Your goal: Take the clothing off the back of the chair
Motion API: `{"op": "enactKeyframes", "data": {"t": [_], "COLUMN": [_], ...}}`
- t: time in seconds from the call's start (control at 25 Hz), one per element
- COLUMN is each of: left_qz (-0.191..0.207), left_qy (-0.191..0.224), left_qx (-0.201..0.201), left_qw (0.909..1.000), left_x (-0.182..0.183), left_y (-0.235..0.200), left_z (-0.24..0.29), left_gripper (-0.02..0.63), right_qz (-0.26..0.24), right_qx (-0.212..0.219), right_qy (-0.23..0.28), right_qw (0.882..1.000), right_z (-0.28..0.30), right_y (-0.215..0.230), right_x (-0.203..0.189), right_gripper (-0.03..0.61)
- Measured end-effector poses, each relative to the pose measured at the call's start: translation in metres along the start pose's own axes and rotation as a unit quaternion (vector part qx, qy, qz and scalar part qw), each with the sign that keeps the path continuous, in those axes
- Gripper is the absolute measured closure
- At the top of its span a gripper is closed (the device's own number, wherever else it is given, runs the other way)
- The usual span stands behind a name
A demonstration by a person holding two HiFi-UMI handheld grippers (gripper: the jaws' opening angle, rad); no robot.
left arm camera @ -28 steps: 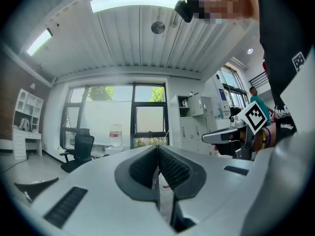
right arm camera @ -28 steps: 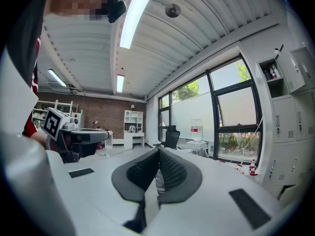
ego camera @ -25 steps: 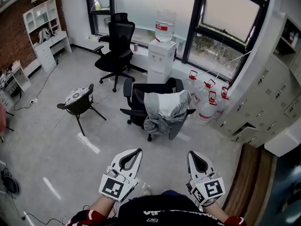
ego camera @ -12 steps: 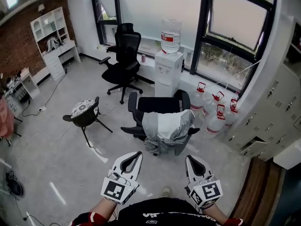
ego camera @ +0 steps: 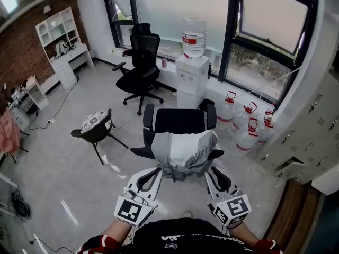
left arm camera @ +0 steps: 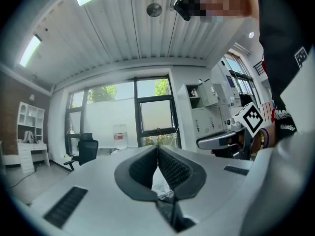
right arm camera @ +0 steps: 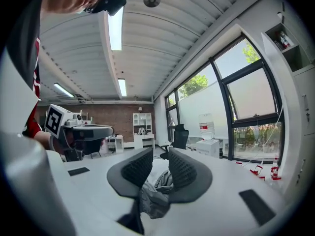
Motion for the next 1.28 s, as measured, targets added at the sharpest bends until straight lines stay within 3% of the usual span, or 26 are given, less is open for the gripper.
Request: {"op": "enactKeyframes", "data": {"t": [0.12, 0.24, 0.36, 0.52, 0.72, 0.92, 1.28], "left_qz": [-0.011, -0.006, -0.016, -0.018, -0.027, -0.005, -0.027], "left_qy": [-0.012, -0.026, -0.016, -0.015, -0.019, -0.047, -0.03], "left_qx": [0.002, 0.001, 0.003, 0.0, 0.003, -0.003, 0.001], "left_qw": [0.9999, 0.9996, 0.9997, 0.9997, 0.9995, 0.9989, 0.9992], "left_x": [-0.004, -0.01, -0.011, -0.011, -0.014, -0.024, -0.028], "left_y": [-0.012, -0.026, -0.034, -0.045, -0.063, -0.071, -0.084], "left_z": [0.009, 0.012, 0.016, 0.013, 0.012, 0.009, 0.015], "left_gripper": [0.589, 0.589, 0.589, 0.589, 0.589, 0.589, 0.589], "right_qz": [0.007, 0.015, 0.024, 0.02, 0.027, 0.027, 0.025], "right_qx": [0.001, 0.013, 0.028, 0.033, 0.02, -0.006, -0.039], "right_qy": [-0.006, -0.023, -0.038, -0.055, -0.073, -0.102, -0.157], "right_qw": [1.0, 1.0, 0.999, 0.998, 0.997, 0.994, 0.987], "right_z": [0.015, 0.032, 0.048, 0.074, 0.119, 0.152, 0.182], "right_y": [0.007, 0.01, 0.01, 0.011, 0.027, 0.044, 0.051], "right_x": [-0.003, -0.007, -0.01, -0.014, -0.021, -0.033, -0.055], "right_gripper": [0.431, 0.323, 0.221, 0.134, 0.123, 0.109, 0.095]}}
Point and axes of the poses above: the fingertips, and each gripper's own axes: z forward along the fingers, y to its right, x out of its top, the point moved 8 cm from there along -z, backward along the fingers, and after that the axes turned 14 degrees about x, right-handed, at the moved point
